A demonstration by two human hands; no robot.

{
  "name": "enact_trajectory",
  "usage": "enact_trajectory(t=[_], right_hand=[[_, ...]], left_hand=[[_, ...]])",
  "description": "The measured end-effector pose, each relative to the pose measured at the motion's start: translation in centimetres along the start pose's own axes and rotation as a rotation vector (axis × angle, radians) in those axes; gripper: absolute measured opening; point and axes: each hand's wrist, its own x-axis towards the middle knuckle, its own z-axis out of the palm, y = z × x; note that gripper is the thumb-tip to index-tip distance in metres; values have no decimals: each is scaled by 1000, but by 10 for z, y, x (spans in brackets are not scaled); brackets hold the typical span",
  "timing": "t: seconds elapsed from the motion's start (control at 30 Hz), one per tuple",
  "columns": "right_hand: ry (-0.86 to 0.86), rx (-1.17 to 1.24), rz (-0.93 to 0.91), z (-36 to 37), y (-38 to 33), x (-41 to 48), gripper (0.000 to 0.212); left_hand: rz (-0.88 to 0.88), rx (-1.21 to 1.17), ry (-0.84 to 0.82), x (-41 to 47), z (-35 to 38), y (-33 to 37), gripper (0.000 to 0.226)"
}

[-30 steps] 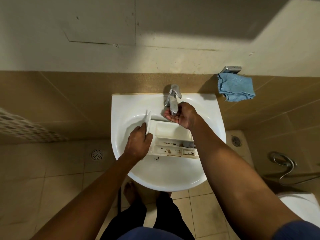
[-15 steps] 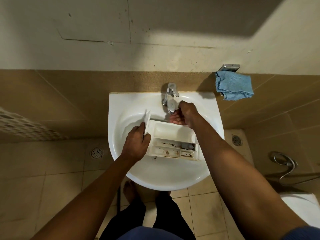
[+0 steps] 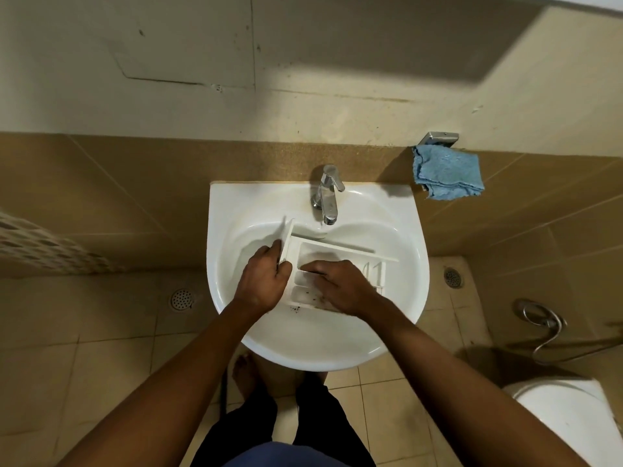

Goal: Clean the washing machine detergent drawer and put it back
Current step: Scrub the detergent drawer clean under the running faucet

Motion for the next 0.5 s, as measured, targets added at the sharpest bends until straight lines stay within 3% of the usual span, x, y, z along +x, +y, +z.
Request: enact_trajectory(t=[0.23,0.4,0.5], right_hand=[[-4,-336,143,-26,32,-7,36],[117,108,92,14,-21,18,27],[92,143,40,16,-21,6,39]], left_hand=[[11,4,-49,-5,2,9,53],[-5,-11,-33,-5,-7,11,77],[-26,-58,-7,-2,-10,4,79]])
